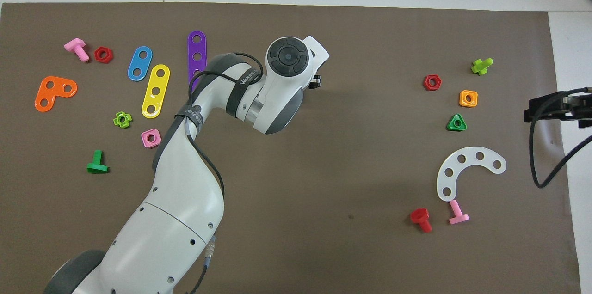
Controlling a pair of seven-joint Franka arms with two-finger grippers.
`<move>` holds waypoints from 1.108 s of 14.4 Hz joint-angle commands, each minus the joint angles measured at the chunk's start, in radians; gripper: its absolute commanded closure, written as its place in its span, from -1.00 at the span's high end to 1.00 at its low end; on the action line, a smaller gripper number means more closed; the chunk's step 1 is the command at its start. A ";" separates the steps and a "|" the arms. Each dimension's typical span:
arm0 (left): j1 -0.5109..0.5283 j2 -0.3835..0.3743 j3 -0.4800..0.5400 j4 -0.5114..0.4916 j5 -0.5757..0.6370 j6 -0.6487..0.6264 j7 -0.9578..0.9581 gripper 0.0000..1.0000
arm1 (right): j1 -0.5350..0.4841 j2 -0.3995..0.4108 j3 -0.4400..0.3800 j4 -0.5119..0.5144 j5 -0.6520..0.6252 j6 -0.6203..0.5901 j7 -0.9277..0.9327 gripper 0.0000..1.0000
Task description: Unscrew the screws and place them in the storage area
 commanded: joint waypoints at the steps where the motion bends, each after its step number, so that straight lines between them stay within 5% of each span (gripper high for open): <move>1: -0.004 -0.003 0.004 0.013 0.019 -0.050 -0.009 -0.10 | -0.011 -0.015 0.009 -0.015 0.003 -0.002 0.005 1.00; 16: 0.010 -0.040 -0.004 0.105 -0.052 -0.218 -0.007 -0.08 | -0.011 -0.015 0.009 -0.015 0.003 -0.002 0.005 1.00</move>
